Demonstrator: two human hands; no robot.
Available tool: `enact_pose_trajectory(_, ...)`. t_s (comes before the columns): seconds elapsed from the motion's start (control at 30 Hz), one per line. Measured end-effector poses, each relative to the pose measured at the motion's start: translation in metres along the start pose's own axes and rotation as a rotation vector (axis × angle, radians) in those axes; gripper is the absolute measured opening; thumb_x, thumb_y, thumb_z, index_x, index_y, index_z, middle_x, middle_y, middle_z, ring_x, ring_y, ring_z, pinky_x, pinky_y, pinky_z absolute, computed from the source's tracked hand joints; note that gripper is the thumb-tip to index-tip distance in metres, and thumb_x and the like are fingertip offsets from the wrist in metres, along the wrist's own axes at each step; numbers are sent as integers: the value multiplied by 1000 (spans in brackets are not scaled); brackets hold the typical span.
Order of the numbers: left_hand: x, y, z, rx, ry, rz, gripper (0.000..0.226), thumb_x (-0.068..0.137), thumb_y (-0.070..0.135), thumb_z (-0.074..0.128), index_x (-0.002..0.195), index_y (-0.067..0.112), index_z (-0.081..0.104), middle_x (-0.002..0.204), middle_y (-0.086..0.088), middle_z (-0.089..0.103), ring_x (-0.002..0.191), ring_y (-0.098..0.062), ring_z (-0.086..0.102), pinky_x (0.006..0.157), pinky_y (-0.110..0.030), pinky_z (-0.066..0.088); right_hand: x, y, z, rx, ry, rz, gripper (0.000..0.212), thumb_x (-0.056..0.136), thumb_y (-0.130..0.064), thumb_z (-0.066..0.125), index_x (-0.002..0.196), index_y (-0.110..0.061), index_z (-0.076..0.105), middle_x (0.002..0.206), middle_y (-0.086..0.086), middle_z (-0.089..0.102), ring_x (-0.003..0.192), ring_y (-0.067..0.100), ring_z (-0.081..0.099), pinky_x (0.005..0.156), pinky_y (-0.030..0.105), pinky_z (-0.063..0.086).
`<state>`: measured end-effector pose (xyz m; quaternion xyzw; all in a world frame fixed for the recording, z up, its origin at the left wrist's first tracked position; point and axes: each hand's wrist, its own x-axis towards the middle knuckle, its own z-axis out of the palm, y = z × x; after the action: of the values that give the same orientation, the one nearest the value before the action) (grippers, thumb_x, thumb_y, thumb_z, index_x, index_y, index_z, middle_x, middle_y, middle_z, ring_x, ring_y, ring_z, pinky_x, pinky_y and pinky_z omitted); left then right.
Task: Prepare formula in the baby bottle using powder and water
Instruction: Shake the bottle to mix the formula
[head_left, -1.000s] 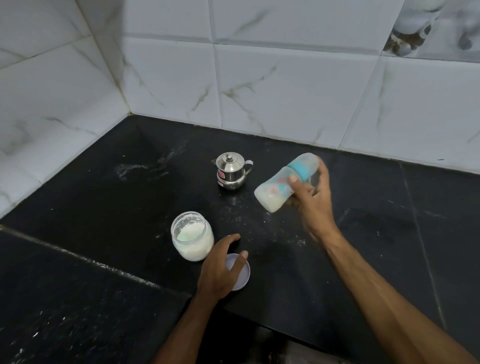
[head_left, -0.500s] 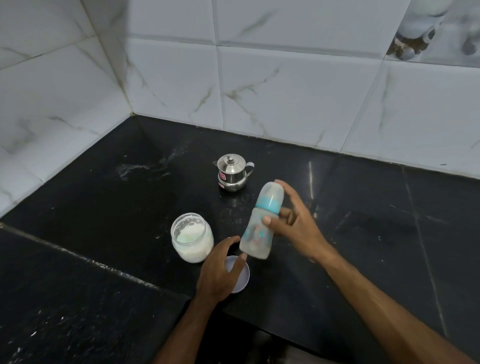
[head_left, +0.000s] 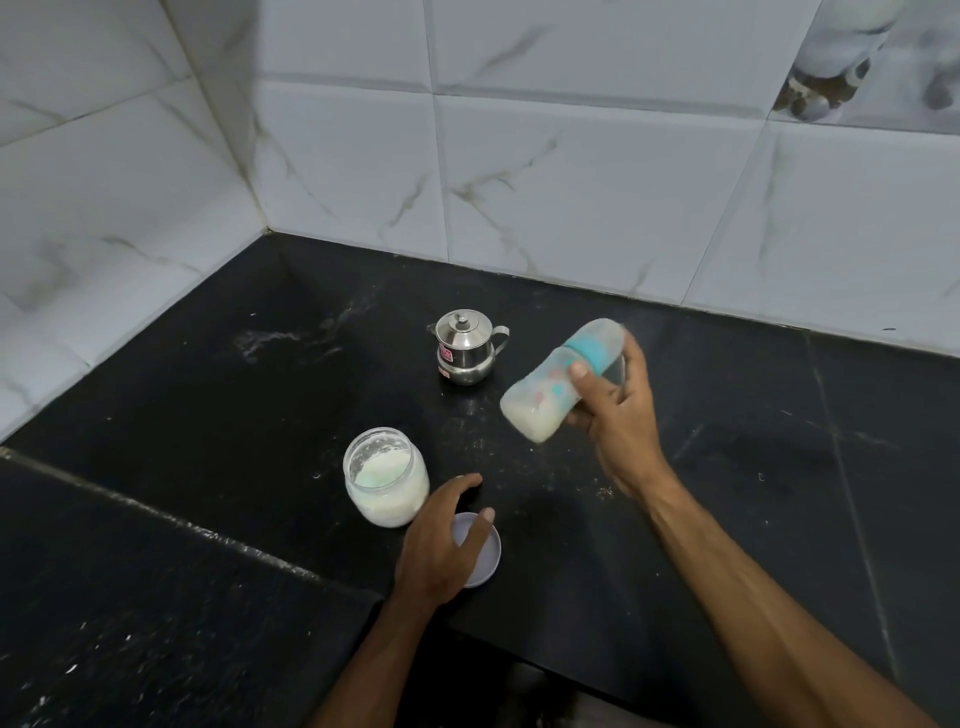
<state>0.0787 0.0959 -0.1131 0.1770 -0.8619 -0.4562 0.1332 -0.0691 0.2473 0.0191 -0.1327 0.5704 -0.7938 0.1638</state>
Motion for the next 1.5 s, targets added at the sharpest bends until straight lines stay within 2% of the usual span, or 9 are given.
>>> enact_pose_trajectory(0.17, 0, -1, 0, -6, -6, 11, 56, 85, 58, 51, 131, 27, 53, 127, 16, 58, 119, -1, 53, 98, -18, 40, -17, 12, 4, -237, -323, 153, 81, 82, -14, 70, 146, -31, 25, 115, 13, 68, 100, 26, 71, 72, 35, 59)
enact_pose_trajectory(0.37, -1, 0, 0, 1, 15, 8, 51, 86, 51, 54, 131, 27, 55, 130, 19, 55, 121, 6, 48, 100, -9, 35, 4, 2, -4, 9, 37, -9, 73, 86, -19, 66, 147, -25, 26, 107, 0, 72, 101, 29, 70, 73, 43, 60)
enact_pose_trajectory(0.53, 0, -1, 1, -6, 4, 0, 58, 84, 58, 52, 132, 26, 53, 129, 16, 57, 119, 1, 51, 98, -13, 38, -18, 13, 1, -252, -308, 149, 83, 79, -15, 71, 146, -29, 25, 116, 14, 68, 100, 26, 71, 76, 38, 59)
enact_pose_trajectory(0.7, 0, 0, 0, -3, 15, 2, 52, 86, 52, 54, 132, 28, 54, 132, 19, 55, 123, 4, 48, 103, -16, 38, 2, 4, -2, 6, 39, 10, 74, 85, -20, 66, 147, -25, 26, 105, 2, 73, 100, 27, 70, 71, 39, 60)
enact_pose_trajectory(0.87, 1, -4, 1, -7, -8, -4, 52, 85, 54, 53, 131, 29, 53, 129, 15, 58, 119, 0, 52, 101, -22, 42, -19, 13, 6, -254, -365, 170, 80, 83, -5, 69, 146, -27, 25, 113, 14, 69, 100, 28, 70, 78, 39, 59)
enact_pose_trajectory(1.07, -1, 0, 0, -4, 9, 8, 53, 86, 53, 53, 131, 27, 55, 132, 18, 55, 123, 3, 48, 101, -10, 35, 4, 1, 2, 36, 9, 12, 74, 84, -20, 68, 145, -28, 27, 108, 4, 71, 101, 29, 70, 75, 45, 60)
enact_pose_trajectory(1.23, -1, -3, 1, -18, -2, -12, 51, 84, 54, 55, 128, 29, 54, 128, 15, 58, 117, 1, 52, 99, -15, 39, -20, 14, 5, -253, -371, 159, 80, 82, -6, 70, 145, -30, 26, 114, 12, 69, 101, 27, 70, 75, 35, 59)
enact_pose_trajectory(1.4, -1, -2, 1, -4, 15, 9, 51, 86, 51, 53, 131, 27, 55, 131, 19, 56, 123, 3, 48, 103, -18, 38, 3, 0, 1, 2, 4, 1, 76, 81, -20, 68, 146, -25, 28, 102, 3, 73, 97, 26, 71, 72, 43, 60)
enact_pose_trajectory(1.5, 0, -3, 1, 6, 16, 4, 49, 86, 50, 55, 130, 28, 55, 131, 19, 55, 122, 4, 48, 102, -17, 38, -5, 1, 0, -93, -123, 46, 78, 80, -16, 69, 145, -29, 27, 110, 11, 71, 98, 27, 71, 73, 39, 60)
